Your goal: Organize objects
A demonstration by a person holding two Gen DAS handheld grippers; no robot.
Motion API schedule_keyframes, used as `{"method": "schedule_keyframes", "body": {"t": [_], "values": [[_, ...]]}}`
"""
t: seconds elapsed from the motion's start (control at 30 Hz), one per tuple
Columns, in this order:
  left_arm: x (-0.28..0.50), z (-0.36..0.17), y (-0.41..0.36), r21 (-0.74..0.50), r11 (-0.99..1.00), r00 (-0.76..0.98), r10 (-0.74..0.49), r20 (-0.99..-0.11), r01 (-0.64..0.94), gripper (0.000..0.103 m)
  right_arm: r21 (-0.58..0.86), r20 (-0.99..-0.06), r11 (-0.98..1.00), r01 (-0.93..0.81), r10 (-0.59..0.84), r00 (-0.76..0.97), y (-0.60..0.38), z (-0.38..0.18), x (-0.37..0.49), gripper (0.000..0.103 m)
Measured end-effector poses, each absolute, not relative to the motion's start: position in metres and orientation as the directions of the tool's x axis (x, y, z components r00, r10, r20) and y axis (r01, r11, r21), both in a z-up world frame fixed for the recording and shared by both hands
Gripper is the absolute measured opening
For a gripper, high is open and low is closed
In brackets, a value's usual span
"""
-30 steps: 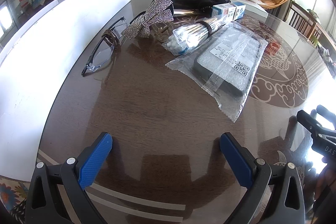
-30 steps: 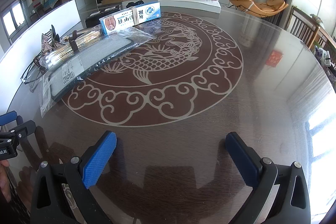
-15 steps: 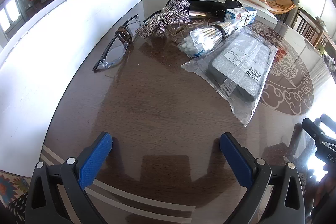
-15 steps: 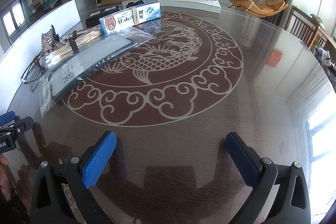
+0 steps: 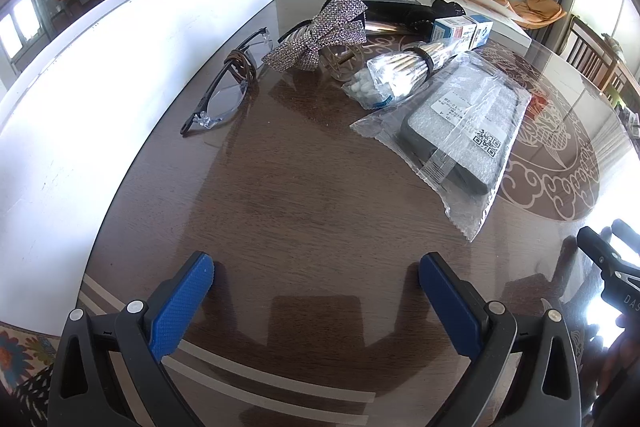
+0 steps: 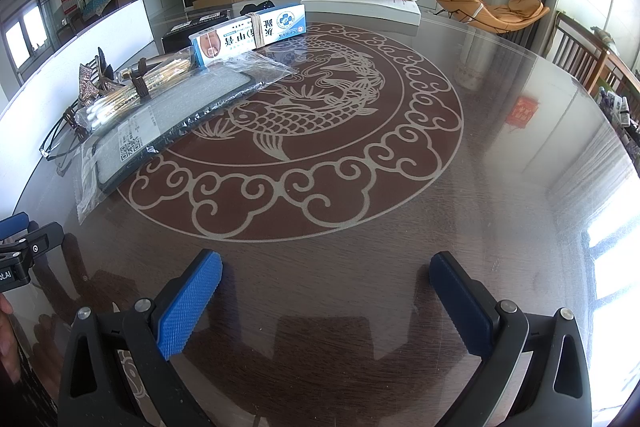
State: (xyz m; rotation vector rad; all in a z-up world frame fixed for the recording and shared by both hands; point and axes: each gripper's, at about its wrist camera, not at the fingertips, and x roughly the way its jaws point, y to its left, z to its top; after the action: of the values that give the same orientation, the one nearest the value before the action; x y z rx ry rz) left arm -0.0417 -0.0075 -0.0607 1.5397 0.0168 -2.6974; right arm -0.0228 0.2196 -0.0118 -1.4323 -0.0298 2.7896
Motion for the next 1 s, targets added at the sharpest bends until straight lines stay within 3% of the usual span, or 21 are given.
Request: {"method": "schedule_keyframes", "body": {"t": [0.3,0.4,0.63,0.83,1.0], "values": [[-0.042,-0.061,-0.024,0.005,-0.992,-0.502,-0.068,-0.862,0.126,0.103,-0.01,-0.835,-1.0,-0.011,0.014,-0.55,0.218,-0.01,-0.029,0.103],[-0.042,-0.061,-0.024,0.005,-0.992,-0.502,-0.068,-0.862,0.126,0.103,0.105,-0.831,-0.994,-0.008,-0.083,-0.55,0.208,0.003,-0.039,0.103],[-0.042,-0.061,-0.023,0.005,-0.992,-0.502,-0.068,-0.862,0.126,0.103,0.198,-0.854,-0.98,-0.03,-0.158,-0.497,0.13,0.008,-0.113,0.103],[-0.044,-0.061,-0.026,0.004,-0.989,-0.5,-0.077,-0.862,0.145,0.103,0.062,-0.879,-0.988,-0.145,0.015,-0.476,0.088,-0.003,-0.162,0.103],[-0.044,-0.061,-0.027,0.004,-0.989,-0.5,-0.077,-0.862,0.145,0.103,-0.001,-0.874,-0.997,-0.081,0.04,-0.485,0.081,-0.007,-0.157,0.103]]}}
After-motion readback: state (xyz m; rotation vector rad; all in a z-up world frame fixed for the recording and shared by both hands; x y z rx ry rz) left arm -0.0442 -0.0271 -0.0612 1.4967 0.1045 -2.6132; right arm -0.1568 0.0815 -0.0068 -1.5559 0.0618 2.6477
